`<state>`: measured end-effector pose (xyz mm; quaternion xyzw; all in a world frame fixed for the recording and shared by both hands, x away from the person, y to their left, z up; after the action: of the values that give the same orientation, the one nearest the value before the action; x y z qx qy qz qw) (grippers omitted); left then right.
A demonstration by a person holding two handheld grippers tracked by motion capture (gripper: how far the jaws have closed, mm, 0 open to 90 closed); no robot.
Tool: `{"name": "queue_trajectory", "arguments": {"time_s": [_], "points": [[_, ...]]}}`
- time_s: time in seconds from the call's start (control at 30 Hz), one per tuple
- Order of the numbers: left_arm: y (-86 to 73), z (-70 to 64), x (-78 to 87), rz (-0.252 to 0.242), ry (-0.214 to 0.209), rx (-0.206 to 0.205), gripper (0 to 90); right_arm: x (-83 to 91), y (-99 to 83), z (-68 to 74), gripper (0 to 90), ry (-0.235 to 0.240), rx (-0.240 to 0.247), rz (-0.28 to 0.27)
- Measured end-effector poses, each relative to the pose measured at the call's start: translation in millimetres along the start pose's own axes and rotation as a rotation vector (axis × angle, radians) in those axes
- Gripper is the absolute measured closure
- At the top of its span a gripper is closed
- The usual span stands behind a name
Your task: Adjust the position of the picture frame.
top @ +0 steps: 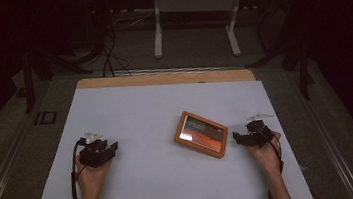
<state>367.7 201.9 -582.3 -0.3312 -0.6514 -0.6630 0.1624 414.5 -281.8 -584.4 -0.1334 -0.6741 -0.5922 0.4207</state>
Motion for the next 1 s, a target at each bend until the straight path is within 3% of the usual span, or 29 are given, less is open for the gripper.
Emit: {"name": "queue_trajectory", "arguments": {"time_s": [0.13,0.2,0.23,0.47,0.57,0.73,0.77,1.0], "points": [[4.6,-12.6,7.4,-0.028,-0.047,-0.013,53.1,2.8,0.0,0.7,31.5,0.005,0.017,-0.004],[4.6,-12.6,7.4,-0.028,-0.047,-0.013,52.5,3.4,0.7,0.9,31.5,0.007,0.02,-0.008],[4.6,-22.6,9.6,-0.026,-0.08,-0.021,51.5,6.0,2.7,2.0,33.3,0.015,0.025,-0.022],[6.9,-36.1,13.5,-0.034,-0.132,-0.022,50.4,10.3,8.0,7.2,33.7,0.029,0.056,-0.046],[7.2,-46.7,15.3,-0.03,-0.136,-0.069,50.1,10.6,10.0,12.3,33.6,0.052,0.063,-0.054],[8.8,-61.8,18.4,-0.04,-0.167,-0.083,50.2,12.3,13.0,19.2,33.7,0.086,0.062,-0.071],[10.0,-71.9,19.2,-0.045,-0.164,-0.123,50.0,13.2,14.7,22.0,34.9,0.092,0.07,-0.081],[19.7,-97.7,19.2,-0.062,-0.239,-0.132,49.5,19.2,26.7,27.2,40.5,0.153,0.055,-0.124]]}}
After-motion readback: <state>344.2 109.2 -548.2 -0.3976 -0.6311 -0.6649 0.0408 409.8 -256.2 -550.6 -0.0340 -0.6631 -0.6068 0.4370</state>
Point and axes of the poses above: each handheld gripper's, and its own axes: x roughly backward along the jaws, y roughly out of its top, z roughly to its left, the point moved 7 cm from there along -x, roughly forward along the jaws, and after that the axes turned 5 degrees about y, right-handed, at the moved point
